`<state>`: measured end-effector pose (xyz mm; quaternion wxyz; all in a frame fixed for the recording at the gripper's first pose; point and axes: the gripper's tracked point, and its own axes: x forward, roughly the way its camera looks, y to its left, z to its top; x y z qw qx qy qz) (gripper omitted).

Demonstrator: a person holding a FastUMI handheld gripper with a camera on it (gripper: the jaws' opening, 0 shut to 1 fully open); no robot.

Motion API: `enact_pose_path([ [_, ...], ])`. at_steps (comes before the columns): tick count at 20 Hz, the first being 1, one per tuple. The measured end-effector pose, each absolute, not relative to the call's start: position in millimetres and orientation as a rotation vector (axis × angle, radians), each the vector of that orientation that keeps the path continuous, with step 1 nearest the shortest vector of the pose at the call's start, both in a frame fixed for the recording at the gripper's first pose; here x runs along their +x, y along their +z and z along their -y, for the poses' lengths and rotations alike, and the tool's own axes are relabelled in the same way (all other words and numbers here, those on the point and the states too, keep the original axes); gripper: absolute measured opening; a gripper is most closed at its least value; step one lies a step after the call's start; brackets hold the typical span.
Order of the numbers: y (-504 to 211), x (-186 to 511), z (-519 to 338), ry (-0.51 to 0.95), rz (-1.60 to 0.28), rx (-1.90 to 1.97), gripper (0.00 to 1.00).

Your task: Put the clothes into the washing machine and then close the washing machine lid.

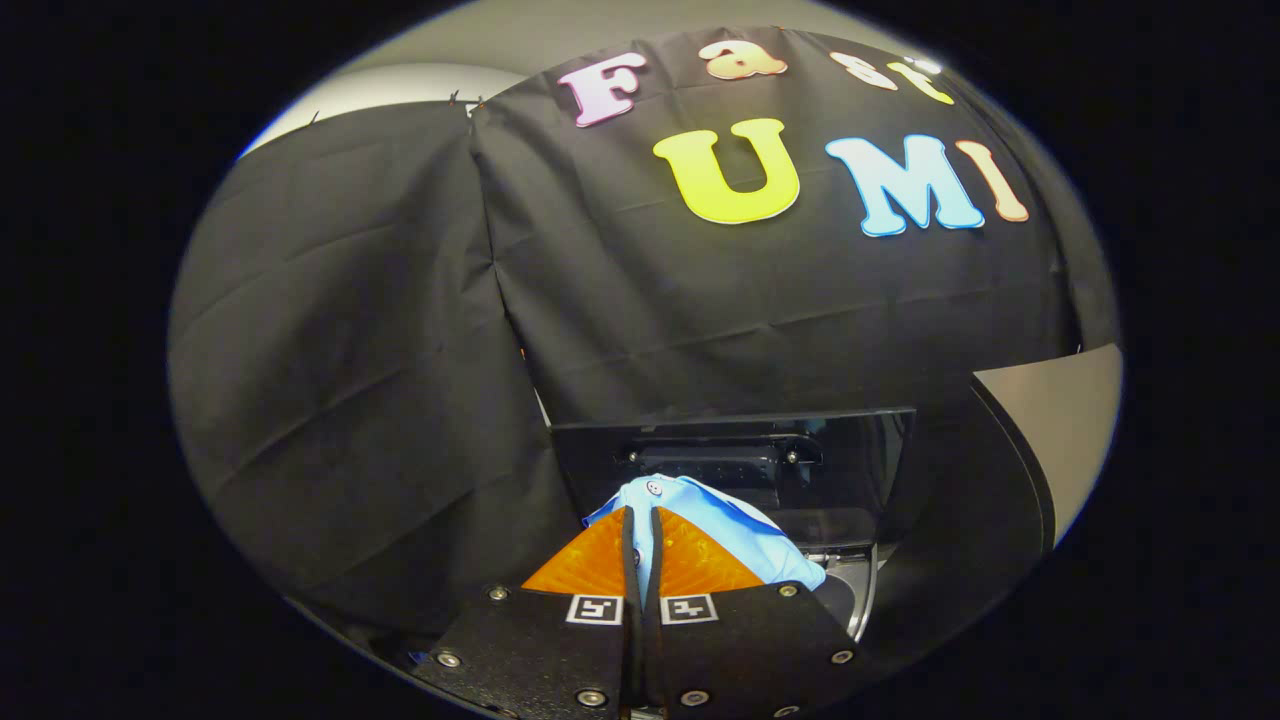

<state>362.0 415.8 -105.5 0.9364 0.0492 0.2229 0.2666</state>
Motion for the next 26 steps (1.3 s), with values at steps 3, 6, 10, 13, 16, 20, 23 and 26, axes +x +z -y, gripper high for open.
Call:
enact_pose_path([
  [3, -141.9, 359.6, -420.1, 0.527, -0.492, 0.079, 0.00],
  [6, -173.3, 364.6, -423.0, 0.498, -0.534, 0.067, 0.00],
  [10, -212.7, 368.4, -421.5, 0.448, -0.578, 0.040, 0.00],
  [13, -244.1, 372.1, -413.0, 0.390, -0.621, 0.010, 0.00],
  [16, -269.7, 371.5, -406.8, 0.351, -0.668, 0.014, 0.00],
  [20, -289.8, 364.0, -400.4, 0.318, -0.727, 0.005, 0.04],
  [23, -303.2, 360.1, -396.8, 0.308, -0.756, -0.009, 0.11],
  [26, -302.8, 359.8, -399.6, 0.323, -0.753, 0.004, 0.40],
])
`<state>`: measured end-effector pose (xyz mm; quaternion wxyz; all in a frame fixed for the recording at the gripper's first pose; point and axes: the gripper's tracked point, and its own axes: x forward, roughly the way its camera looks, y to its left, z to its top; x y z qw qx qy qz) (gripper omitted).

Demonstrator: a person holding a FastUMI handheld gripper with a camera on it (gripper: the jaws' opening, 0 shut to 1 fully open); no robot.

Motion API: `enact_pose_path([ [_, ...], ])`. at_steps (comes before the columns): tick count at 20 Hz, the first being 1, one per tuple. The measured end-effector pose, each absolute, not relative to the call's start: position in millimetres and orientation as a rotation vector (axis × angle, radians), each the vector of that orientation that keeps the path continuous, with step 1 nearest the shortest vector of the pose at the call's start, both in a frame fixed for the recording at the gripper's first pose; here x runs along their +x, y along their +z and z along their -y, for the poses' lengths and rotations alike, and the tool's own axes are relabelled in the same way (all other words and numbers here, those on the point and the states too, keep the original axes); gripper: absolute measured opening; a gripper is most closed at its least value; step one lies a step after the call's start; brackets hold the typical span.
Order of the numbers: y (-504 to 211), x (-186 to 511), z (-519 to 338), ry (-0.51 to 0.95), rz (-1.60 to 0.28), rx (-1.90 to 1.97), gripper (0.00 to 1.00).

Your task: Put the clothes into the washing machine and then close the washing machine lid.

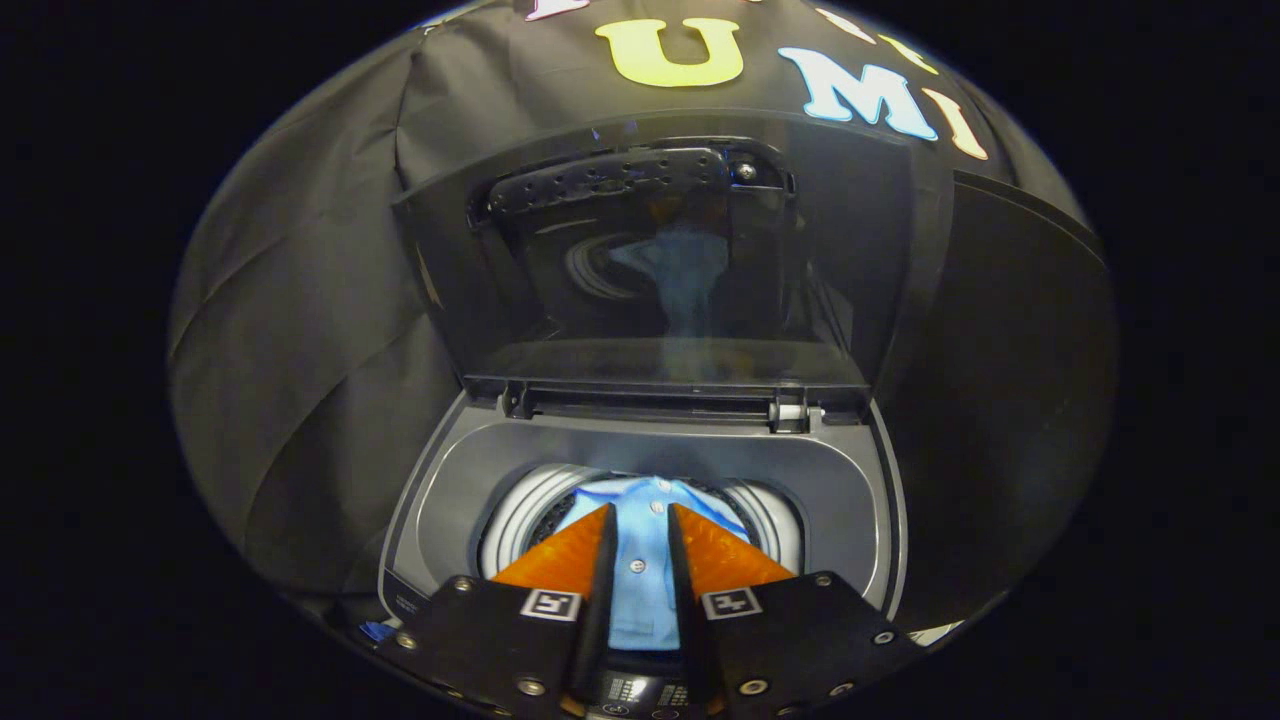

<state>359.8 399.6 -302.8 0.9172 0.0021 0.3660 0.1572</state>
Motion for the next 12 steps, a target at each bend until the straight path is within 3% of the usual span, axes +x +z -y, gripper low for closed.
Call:
enact_pose_path([
  [4, -276.3, 358.6, -403.3, 0.345, -0.658, -0.056, 0.97],
  [12, -209.7, 368.3, -394.6, 0.319, -0.467, -0.020, 0.97],
])
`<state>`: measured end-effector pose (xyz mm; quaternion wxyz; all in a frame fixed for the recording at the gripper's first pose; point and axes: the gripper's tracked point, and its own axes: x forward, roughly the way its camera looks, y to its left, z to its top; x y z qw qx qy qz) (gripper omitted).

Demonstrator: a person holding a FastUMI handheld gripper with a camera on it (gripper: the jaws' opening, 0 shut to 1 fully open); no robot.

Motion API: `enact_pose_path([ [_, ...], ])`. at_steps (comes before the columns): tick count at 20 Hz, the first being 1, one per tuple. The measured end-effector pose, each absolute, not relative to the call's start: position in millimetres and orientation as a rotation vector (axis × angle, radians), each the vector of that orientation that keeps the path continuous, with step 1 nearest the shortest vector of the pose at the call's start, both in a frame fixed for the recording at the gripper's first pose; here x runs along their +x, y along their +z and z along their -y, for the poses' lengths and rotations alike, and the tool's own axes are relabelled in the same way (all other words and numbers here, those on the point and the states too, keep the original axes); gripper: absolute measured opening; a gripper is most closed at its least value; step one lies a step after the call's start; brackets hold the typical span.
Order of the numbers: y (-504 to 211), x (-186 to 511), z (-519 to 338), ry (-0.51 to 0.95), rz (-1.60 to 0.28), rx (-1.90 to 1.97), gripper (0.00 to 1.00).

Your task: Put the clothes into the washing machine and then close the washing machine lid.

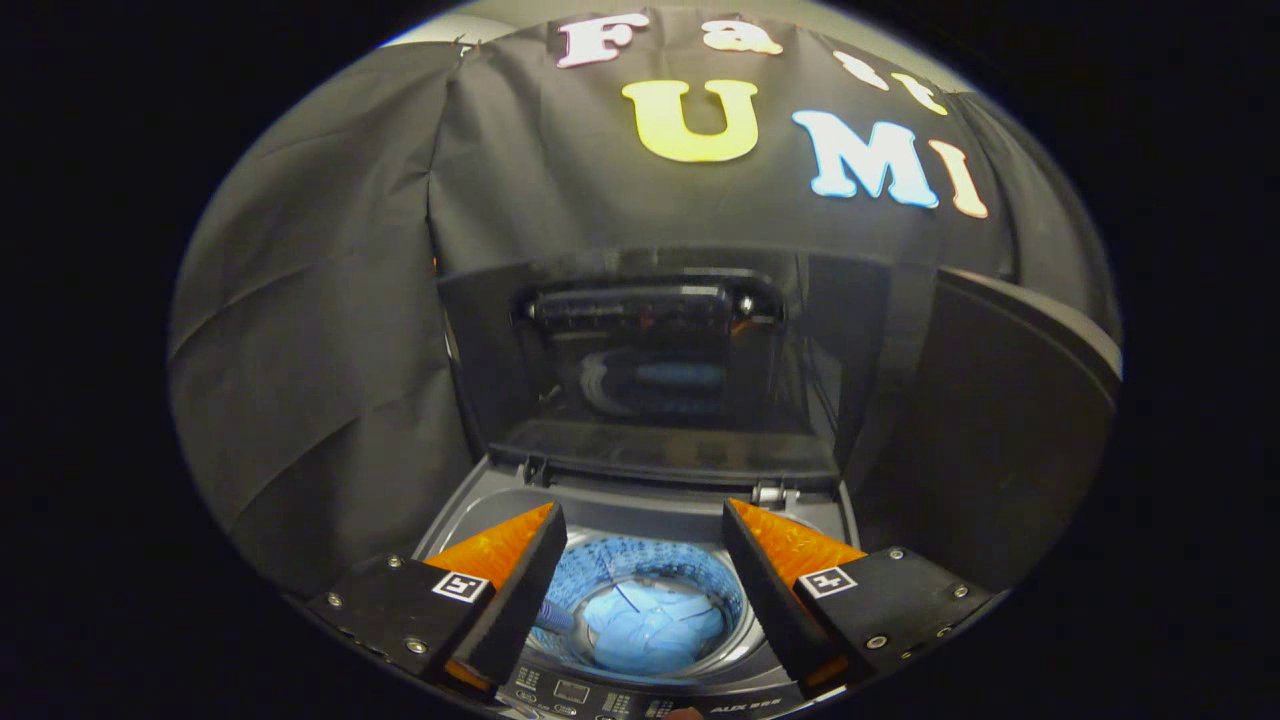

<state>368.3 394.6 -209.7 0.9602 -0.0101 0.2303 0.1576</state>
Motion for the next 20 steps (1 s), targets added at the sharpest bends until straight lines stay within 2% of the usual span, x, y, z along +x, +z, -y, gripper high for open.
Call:
enact_pose_path([
  [9, -119.5, 411.2, -396.1, 0.273, -0.232, 0.017, 0.96],
  [20, -86.2, 483.6, -425.7, 0.241, -0.211, -0.012, 0.96],
])
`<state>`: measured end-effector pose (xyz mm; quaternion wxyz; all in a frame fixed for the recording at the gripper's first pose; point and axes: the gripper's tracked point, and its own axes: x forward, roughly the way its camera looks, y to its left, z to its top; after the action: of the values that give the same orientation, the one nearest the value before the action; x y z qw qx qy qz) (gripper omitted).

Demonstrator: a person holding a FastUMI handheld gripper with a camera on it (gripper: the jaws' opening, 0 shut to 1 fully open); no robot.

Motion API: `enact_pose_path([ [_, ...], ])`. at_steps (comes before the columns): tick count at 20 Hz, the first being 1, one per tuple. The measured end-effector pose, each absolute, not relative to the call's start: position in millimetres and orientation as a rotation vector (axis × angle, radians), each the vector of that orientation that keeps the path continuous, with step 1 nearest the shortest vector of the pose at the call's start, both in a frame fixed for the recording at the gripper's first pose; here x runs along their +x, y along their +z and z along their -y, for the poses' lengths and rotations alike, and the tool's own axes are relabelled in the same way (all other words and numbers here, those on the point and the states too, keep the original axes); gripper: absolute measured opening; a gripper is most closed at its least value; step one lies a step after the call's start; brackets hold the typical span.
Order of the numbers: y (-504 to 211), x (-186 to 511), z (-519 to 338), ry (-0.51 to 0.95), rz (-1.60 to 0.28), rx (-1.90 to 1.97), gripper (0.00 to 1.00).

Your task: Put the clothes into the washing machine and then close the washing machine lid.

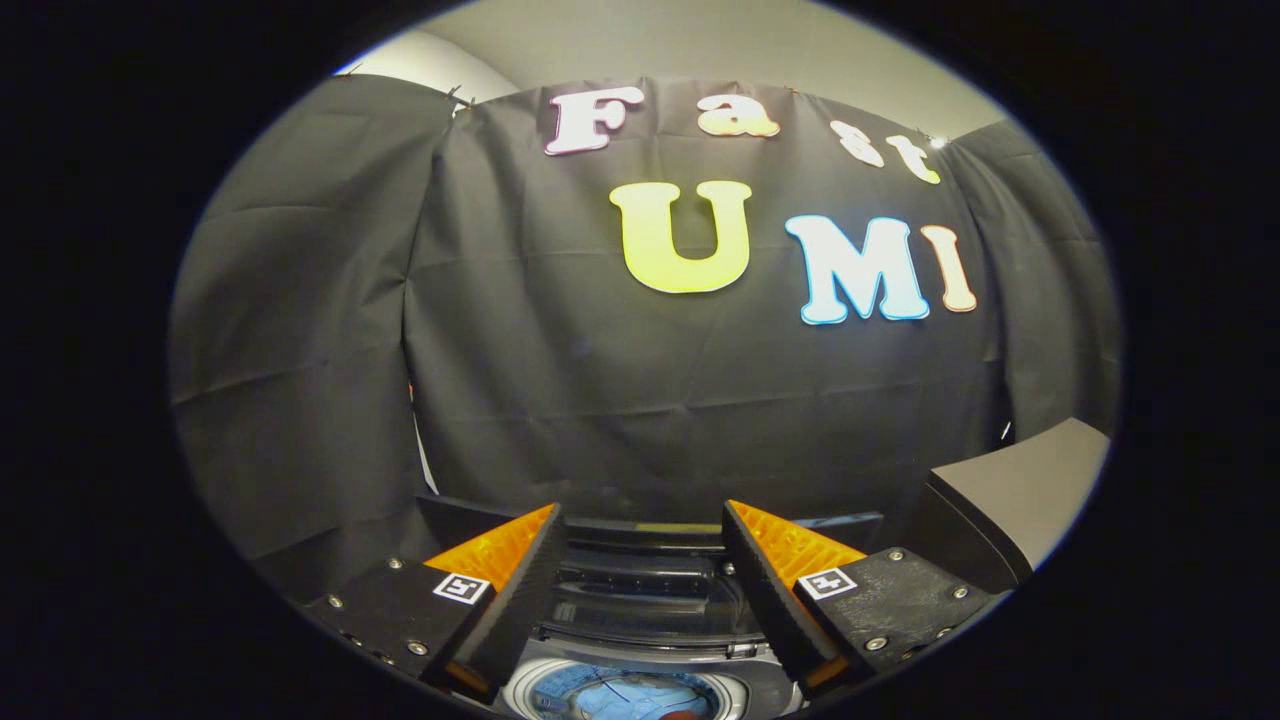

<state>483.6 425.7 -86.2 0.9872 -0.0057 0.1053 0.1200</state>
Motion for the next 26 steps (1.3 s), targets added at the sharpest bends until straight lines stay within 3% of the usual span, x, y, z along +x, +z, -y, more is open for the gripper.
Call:
enact_pose_path([
  [13, -125.8, 559.9, -446.6, 0.167, -0.405, -0.019, 0.97],
  [26, -127.9, 523.4, -441.8, 0.162, -0.397, -0.024, 0.97],
])
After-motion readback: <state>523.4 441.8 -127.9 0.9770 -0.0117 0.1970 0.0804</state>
